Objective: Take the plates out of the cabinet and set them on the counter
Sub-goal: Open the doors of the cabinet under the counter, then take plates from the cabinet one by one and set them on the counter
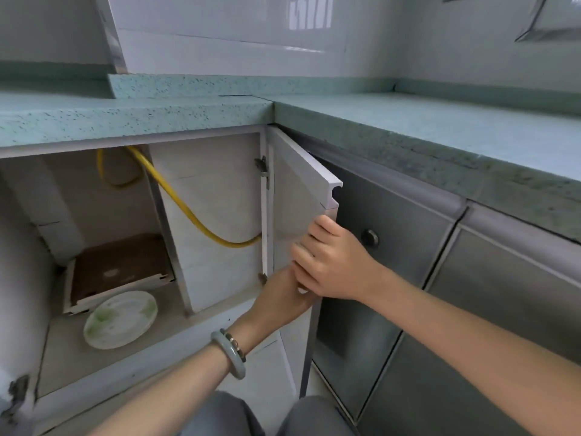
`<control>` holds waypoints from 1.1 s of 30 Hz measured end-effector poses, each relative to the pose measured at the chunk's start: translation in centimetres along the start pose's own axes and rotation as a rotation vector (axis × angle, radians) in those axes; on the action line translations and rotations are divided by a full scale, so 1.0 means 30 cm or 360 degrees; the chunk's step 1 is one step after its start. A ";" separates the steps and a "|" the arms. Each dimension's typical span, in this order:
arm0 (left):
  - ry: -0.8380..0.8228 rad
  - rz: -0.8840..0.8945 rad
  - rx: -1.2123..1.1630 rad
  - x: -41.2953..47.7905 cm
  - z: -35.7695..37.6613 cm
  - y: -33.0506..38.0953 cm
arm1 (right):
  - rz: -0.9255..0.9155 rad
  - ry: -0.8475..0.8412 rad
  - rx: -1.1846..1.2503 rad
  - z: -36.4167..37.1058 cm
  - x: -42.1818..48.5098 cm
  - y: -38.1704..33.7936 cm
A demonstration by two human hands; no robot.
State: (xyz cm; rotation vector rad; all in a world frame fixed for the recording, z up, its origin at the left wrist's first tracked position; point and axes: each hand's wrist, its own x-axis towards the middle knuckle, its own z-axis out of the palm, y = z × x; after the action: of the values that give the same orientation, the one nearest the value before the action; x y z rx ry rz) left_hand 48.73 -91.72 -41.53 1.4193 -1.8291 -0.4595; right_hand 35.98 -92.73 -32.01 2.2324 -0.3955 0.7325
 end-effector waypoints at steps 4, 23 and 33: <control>0.0024 0.0112 -0.0043 0.031 0.079 0.061 | 0.0041 -0.0440 -0.0303 -0.031 -0.089 0.065; -0.0409 0.0270 -0.0249 0.031 0.155 0.021 | 0.0624 -0.0596 -0.0351 -0.046 -0.185 0.052; 0.0105 -0.0425 -0.0264 -0.167 -0.207 -0.360 | 0.0600 -0.0530 0.0339 0.185 0.052 -0.150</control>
State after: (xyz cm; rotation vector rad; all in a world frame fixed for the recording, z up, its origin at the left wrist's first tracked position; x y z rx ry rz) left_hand 60.96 -89.43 -46.61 1.5496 -1.5182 -0.6746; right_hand 41.50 -93.83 -36.70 2.5206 -0.9615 0.6107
